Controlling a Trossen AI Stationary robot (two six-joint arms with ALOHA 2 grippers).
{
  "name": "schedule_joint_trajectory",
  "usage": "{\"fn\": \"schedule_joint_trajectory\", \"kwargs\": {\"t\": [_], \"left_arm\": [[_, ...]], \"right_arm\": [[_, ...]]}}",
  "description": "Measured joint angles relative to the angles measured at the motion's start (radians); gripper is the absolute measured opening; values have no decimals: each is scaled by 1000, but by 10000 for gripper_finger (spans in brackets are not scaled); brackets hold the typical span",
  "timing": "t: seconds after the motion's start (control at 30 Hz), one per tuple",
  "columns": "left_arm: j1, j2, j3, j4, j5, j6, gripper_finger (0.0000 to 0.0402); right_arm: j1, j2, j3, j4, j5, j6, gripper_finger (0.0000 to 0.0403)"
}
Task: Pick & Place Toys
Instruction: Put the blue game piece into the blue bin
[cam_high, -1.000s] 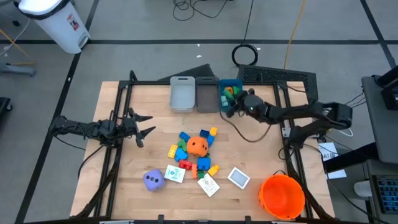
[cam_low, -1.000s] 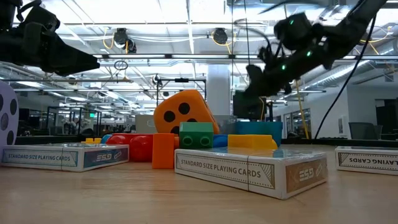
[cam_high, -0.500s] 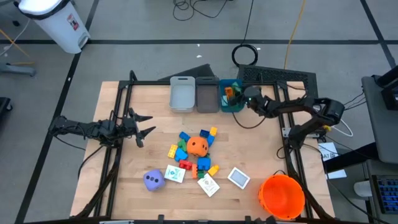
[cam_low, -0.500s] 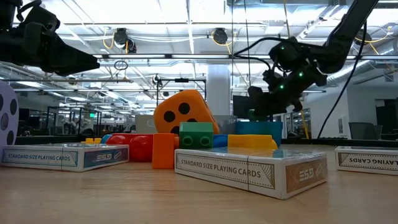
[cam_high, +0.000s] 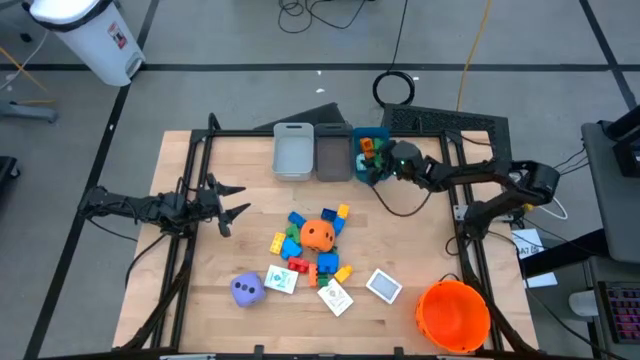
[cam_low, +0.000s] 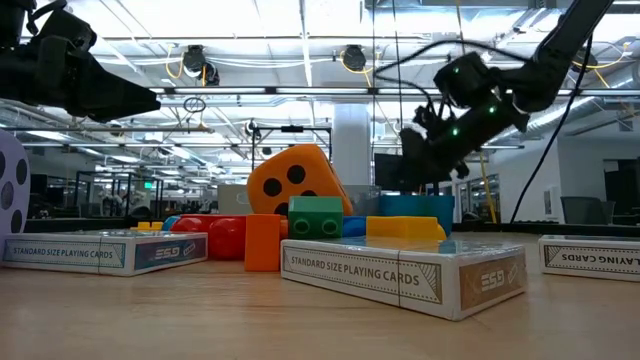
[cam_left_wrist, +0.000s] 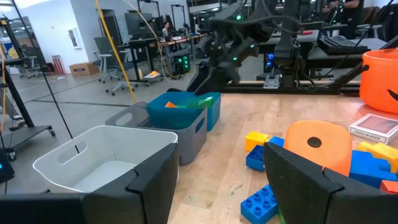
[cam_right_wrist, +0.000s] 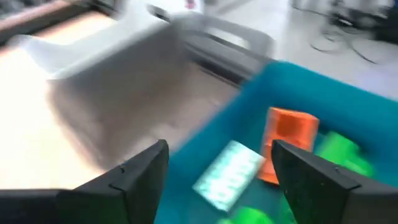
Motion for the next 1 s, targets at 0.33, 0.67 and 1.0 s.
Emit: {"fn": "schedule_joint_trajectory", "kwargs": {"t": [0.33, 0.67, 1.0], "left_arm": [[0, 0, 0, 0, 0, 0, 241], [0, 0, 0, 1, 0, 0, 241], [0, 0, 0, 0, 0, 0, 241]], "right_arm": [[246, -158, 3, 24, -29, -97, 277], [414, -6, 212, -250, -106, -95, 259], [426, 267, 344, -358, -119, -159, 239]]}}
